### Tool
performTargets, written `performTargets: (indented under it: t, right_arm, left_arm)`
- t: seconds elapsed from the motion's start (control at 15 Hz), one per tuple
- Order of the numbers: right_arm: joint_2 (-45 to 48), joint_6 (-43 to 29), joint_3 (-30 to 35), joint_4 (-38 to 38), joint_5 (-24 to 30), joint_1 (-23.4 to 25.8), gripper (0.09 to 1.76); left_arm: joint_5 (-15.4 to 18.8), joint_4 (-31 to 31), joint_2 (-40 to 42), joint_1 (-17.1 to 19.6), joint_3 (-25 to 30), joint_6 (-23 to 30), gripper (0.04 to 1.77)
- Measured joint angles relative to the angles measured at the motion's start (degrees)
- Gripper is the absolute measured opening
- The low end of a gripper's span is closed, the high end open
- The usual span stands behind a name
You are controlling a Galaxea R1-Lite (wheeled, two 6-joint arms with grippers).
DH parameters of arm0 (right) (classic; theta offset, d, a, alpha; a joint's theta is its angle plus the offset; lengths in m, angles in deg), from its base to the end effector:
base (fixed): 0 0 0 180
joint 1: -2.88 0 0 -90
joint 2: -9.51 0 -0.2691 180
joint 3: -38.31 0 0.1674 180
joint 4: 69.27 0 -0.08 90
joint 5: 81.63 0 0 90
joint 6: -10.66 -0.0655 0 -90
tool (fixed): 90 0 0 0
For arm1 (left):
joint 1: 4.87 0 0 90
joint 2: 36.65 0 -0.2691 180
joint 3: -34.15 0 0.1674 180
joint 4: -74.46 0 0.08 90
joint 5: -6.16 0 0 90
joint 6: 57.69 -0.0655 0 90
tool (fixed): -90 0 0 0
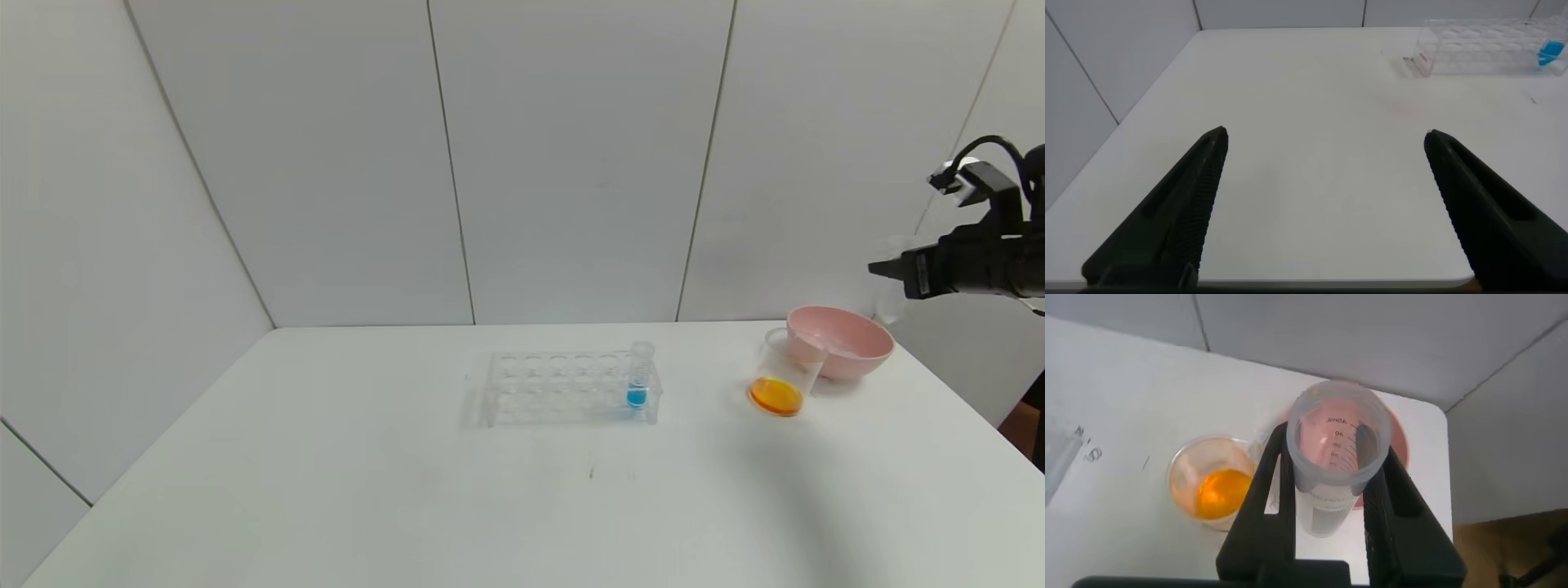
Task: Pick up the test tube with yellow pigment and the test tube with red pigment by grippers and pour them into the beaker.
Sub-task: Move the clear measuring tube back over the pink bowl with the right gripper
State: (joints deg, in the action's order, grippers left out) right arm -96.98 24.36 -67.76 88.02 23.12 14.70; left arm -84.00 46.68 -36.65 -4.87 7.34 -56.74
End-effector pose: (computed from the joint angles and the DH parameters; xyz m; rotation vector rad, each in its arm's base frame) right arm 0.3710 -0.0606 0.2005 -0.1432 0.3843 0.0970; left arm 0.0258 0.0002 0.0730 -0.0166 0.0169 0.0029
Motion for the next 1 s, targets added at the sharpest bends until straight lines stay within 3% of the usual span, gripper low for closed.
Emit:
performTargets:
  t: [0.27, 0.53, 1.0]
  right_arm:
    - [-2.6, -8.8, 2.6, 12.5, -5.5, 1.9, 0.53]
    - [-8.7, -11.0, 5.4, 27.3, -7.2, 1.9, 0.53]
    - [-17.9, -13.0, 6.7, 34.9, -10.7, -0.2, 0.53]
  left_arm:
    - [0.0, 0.0, 0.0, 0.0, 0.0, 0.0, 1.72]
    - [0.0, 0.0, 0.0, 0.0, 0.0, 0.0, 1.72]
    - [0.0, 0.0, 0.0, 0.0, 0.0, 0.0, 1.72]
